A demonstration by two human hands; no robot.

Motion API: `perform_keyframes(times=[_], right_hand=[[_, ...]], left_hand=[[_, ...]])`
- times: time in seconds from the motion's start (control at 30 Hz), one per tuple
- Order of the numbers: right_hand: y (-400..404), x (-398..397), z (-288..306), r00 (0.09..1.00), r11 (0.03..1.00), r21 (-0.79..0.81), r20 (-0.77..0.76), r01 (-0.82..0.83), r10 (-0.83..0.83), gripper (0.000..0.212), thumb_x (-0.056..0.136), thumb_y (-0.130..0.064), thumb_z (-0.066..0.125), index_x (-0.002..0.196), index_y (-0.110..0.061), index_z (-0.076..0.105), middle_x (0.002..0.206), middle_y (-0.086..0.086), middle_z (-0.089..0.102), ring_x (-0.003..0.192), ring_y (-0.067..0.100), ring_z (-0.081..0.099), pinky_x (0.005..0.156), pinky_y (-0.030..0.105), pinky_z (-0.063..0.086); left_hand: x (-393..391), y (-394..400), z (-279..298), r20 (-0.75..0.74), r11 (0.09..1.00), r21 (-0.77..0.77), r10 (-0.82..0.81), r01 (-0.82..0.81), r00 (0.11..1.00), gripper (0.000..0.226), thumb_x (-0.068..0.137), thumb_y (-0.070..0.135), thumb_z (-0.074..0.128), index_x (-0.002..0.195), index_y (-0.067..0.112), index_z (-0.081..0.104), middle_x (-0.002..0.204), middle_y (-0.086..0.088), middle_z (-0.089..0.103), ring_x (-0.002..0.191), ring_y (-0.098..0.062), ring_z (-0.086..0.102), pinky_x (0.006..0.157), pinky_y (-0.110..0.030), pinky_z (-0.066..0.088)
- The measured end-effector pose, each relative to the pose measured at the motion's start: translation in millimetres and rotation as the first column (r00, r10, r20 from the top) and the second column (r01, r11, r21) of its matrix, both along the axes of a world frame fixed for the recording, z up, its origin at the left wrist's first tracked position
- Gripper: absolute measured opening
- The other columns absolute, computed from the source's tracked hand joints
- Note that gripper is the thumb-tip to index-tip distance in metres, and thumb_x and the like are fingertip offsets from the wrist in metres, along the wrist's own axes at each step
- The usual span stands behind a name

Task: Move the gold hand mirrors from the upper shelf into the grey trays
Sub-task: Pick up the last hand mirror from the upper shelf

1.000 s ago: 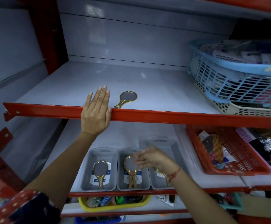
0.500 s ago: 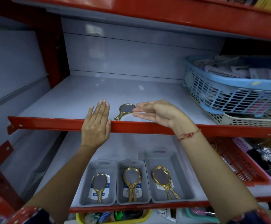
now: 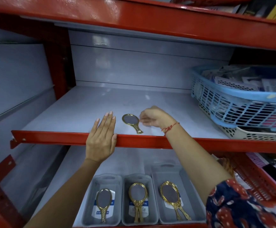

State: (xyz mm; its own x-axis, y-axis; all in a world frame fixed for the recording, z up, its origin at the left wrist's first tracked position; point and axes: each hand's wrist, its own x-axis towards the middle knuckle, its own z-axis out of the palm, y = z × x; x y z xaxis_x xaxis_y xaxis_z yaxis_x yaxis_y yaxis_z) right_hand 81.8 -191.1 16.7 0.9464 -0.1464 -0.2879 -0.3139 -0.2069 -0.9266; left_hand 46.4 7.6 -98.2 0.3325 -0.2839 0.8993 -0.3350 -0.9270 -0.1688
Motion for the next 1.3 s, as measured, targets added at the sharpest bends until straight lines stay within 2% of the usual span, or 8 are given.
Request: perform_keyframes(times=[0.1,0.17,0.3,0.63,0.73,0.87,1.03,1.3], right_hand=[[9,1,-6,0.995,0.932,-0.351,0.021,-0.089,0.102,0.019,0.073,-0.010,0.074,0.077,-0.007,0.056,0.063,0.004,0.052,0.059,0.015,0.053,0.056,0.021,0.050],[16,-3,-7,0.987,0.721,-0.680,-0.022,-0.132,0.160,0.028,0.066,-0.026,0.079,0.065,-0.011,0.055,0.058,0.000,0.051,0.051,0.011,0.049,0.043,0.019,0.036],[13,-8,-8,0.993,0.601,-0.799,0.052,-0.023,0.106,0.037,0.063,-0.024,0.082,0.052,-0.013,0.049,0.052,-0.001,0.054,0.041,0.007,0.046,0.039,0.018,0.031],[2,-24,2,0.986,0.720,-0.675,-0.062,-0.158,0.157,0.011,0.077,-0.001,0.071,0.073,-0.003,0.060,0.079,0.015,0.065,0.085,0.033,0.072,0.088,0.042,0.057],[3,-32,2,0.994,0.761,-0.645,0.017,-0.075,0.112,0.013,0.074,-0.007,0.073,0.076,-0.009,0.060,0.081,0.012,0.063,0.083,0.028,0.070,0.078,0.030,0.054],[1,-59,8,0.995,0.937,-0.350,0.099,0.010,0.026,0.026,0.071,-0.009,0.080,0.089,0.007,0.070,0.083,0.015,0.068,0.092,0.034,0.072,0.092,0.037,0.055],[7,-119,5,0.991,0.999,-0.044,0.135,-0.015,0.021,0.041,0.073,-0.001,0.078,0.111,0.010,0.066,0.086,0.015,0.071,0.069,0.019,0.069,0.067,0.026,0.062],[13,-179,-60,0.997,0.993,0.082,0.012,-0.081,0.080,0.025,0.068,-0.007,0.083,0.089,-0.010,0.070,0.068,-0.003,0.075,0.057,0.004,0.071,0.057,0.016,0.059]], left_hand=[[1,1,-1,-0.004,1.000,-0.001,-0.004,0.004,1.000,0.052,0.097,0.023,0.030,0.138,-0.003,0.048,0.147,-0.017,0.046,0.138,-0.027,0.045,0.117,-0.043,0.031],[1,1,0,-0.008,1.000,0.002,-0.003,0.003,1.000,0.052,0.097,0.022,0.031,0.138,-0.003,0.049,0.147,-0.017,0.046,0.138,-0.027,0.044,0.118,-0.043,0.029],[-1,1,0,-0.025,1.000,0.002,-0.007,0.007,1.000,0.051,0.097,0.023,0.032,0.137,-0.003,0.049,0.147,-0.017,0.046,0.138,-0.027,0.044,0.118,-0.042,0.029],[-12,1,5,-0.129,1.000,0.005,0.009,-0.009,0.992,0.052,0.099,0.024,0.028,0.138,-0.003,0.049,0.146,-0.017,0.047,0.138,-0.027,0.045,0.117,-0.043,0.030],[-20,2,9,-0.197,1.000,0.010,0.017,-0.015,0.980,0.051,0.099,0.024,0.028,0.138,-0.003,0.049,0.146,-0.017,0.047,0.138,-0.027,0.045,0.118,-0.043,0.028],[-32,1,12,-0.313,1.000,-0.013,0.002,-0.006,0.950,0.050,0.099,0.025,0.029,0.136,0.001,0.052,0.143,-0.014,0.052,0.135,-0.026,0.049,0.118,-0.044,0.027],[-48,1,18,-0.428,1.000,-0.010,0.005,-0.011,0.904,0.050,0.099,0.030,0.029,0.135,0.007,0.055,0.140,-0.010,0.056,0.132,-0.027,0.051,0.115,-0.048,0.034],[-92,30,-37,-0.504,0.998,0.021,-0.042,0.061,0.862,0.059,0.099,0.032,0.027,0.152,0.006,0.025,0.161,-0.008,0.020,0.150,-0.020,0.018,0.123,-0.043,0.014]])
